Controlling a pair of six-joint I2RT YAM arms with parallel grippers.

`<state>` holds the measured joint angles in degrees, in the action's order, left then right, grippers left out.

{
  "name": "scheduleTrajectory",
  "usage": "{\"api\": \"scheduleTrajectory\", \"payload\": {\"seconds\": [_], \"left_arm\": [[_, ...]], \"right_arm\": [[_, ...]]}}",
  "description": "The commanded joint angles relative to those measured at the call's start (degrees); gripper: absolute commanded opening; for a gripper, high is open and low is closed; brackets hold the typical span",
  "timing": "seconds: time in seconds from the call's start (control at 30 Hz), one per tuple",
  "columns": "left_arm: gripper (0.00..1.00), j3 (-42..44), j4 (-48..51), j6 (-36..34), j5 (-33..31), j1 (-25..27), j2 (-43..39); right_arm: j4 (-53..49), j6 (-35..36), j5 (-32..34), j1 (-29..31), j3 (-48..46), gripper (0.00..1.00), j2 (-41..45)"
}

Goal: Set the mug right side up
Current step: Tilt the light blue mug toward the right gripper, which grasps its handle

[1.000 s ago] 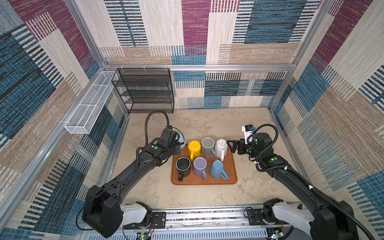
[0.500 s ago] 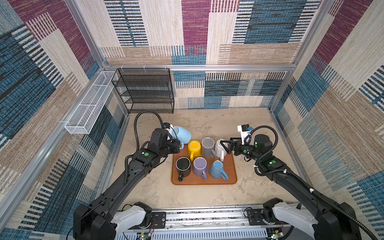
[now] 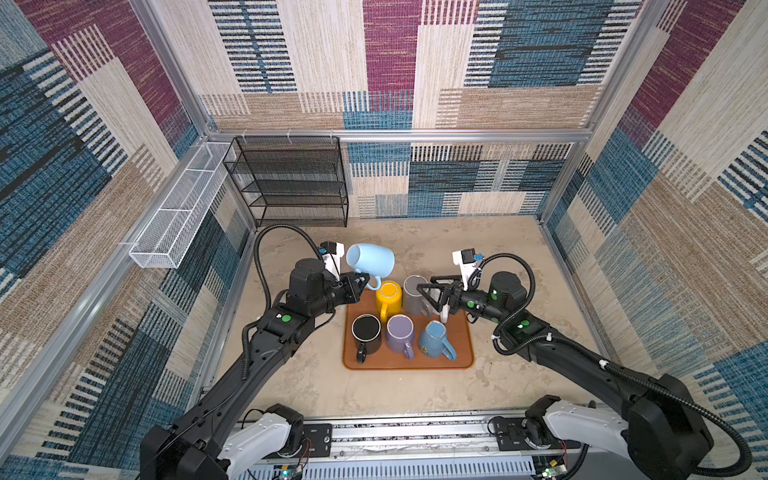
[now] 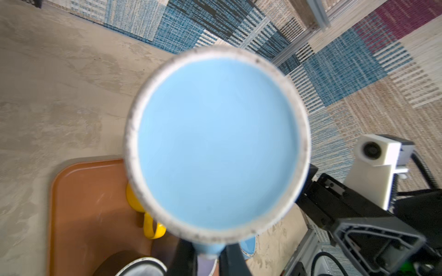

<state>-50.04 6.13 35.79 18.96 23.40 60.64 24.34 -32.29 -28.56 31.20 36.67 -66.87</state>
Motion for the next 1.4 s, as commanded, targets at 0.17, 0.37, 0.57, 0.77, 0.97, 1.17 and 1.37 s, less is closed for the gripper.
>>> {"api": "scheduleTrajectory", "payload": {"seconds": [0.17,0.37,0.57,0.77,0.97,1.17,1.37], "left_arm": [[0.0,1.1,-14.6,3.3,7.0,0.0,-1.2],[0.0,2.6,-20.3,4.6,9.3,0.0,-2.2],[0.0,3.9,-26.7,5.9,11.6,0.0,-2.3],[0.0,4.5,-31.8,6.9,15.7,0.0,-1.7],[0.0,5.6,-38.6,9.3,18.6,0.0,-1.1],[0.0,5.9,-43.9,11.1,20.1,0.0,-0.4],[0.0,5.6,-46.2,12.0,21.5,0.0,0.6]], "right_arm": [[12.2,-5.6,-2.5,2.5,1.4,0.92,-3.7],[17.8,-10.1,-3.7,3.8,2.6,0.9,-6.6],[25.6,-16.0,-4.9,4.2,2.2,0.85,-8.4],[27.2,-17.1,-5.6,4.8,4.0,0.81,-10.0],[30.1,-18.9,-7.0,5.1,5.9,0.67,-12.6],[31.2,-19.1,-7.5,5.4,7.6,0.63,-13.7],[33.8,-20.6,-7.4,5.7,8.7,0.51,-14.5]]}}
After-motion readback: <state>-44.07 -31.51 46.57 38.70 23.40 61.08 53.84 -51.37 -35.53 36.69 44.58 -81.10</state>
